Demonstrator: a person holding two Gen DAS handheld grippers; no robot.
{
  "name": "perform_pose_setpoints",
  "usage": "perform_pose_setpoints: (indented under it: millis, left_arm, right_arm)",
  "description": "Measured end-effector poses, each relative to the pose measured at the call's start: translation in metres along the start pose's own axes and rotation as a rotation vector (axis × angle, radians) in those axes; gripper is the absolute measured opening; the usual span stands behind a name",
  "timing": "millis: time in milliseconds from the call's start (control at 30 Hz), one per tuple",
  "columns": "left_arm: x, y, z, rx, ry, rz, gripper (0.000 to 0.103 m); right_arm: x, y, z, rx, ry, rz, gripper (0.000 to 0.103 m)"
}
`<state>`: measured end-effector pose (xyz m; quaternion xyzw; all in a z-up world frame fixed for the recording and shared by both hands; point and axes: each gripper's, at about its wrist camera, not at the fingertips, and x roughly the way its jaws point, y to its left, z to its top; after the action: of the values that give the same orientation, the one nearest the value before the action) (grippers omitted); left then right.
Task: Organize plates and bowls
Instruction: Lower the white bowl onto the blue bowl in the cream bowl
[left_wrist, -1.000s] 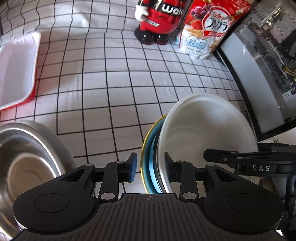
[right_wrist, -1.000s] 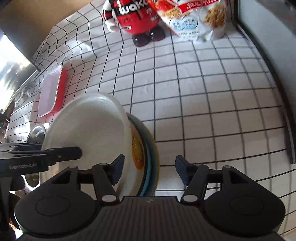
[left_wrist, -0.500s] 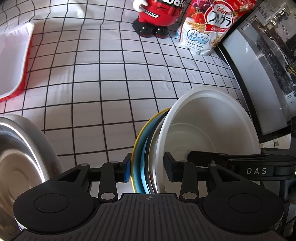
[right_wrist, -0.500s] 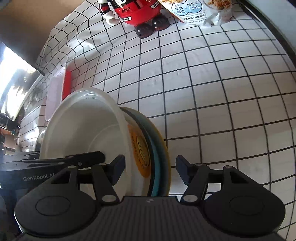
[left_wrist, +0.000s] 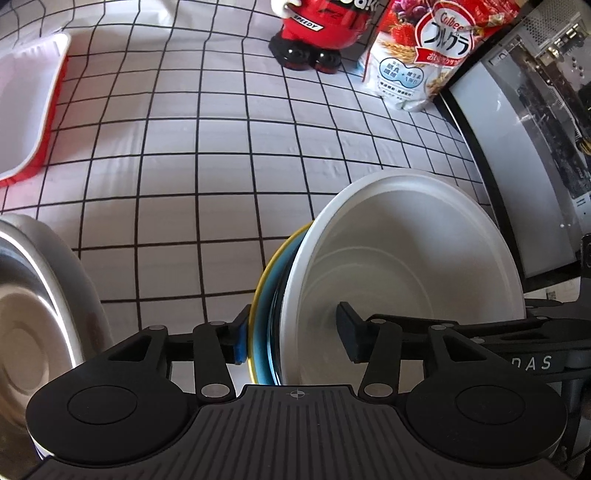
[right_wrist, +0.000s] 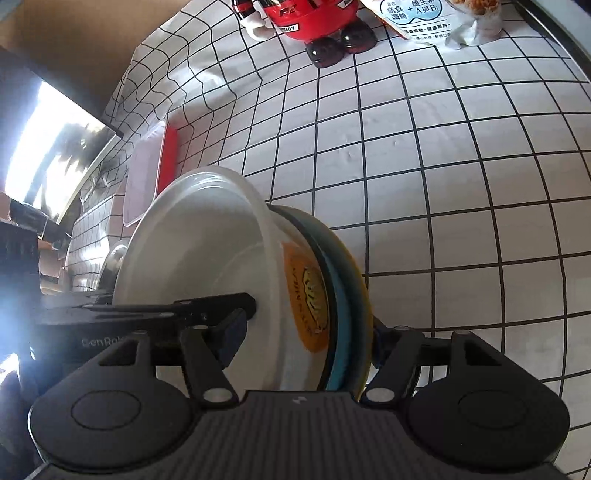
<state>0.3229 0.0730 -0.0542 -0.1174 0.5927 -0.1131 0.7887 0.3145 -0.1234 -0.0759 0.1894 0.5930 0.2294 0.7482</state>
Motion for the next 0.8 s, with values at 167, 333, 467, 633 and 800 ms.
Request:
perform_pose_setpoints:
  millis: [167,333,467,633,800]
  left_arm:
    - [0.000,0.002,0.004,0.003,0.001,0.001,0.053]
    - [0.000,0.012,0.015,-0.041,-0.026,0.001,0.054]
    - [0.000,0.017,0.026,-0.074,-0.056,-0.001,0.052]
    - [0.002,0.017,0.034,-0.076,-0.076,0.012,0.052]
    - [0.003,0.016,0.034,-0.062,-0.079,0.025,0.046]
  right_arm:
    - [0.004,0.001,0.007,-0.004,0.004,0.008,0.067]
    - [0.009,0.007,0.023,-0.028,-0.009,0.003,0.067]
    - [0.013,0.011,0.039,-0.041,-0.028,0.000,0.067]
    - [0.017,0.008,0.055,-0.039,-0.036,0.001,0.067]
    - [0.018,0.009,0.057,-0.055,-0.050,-0.033,0.067]
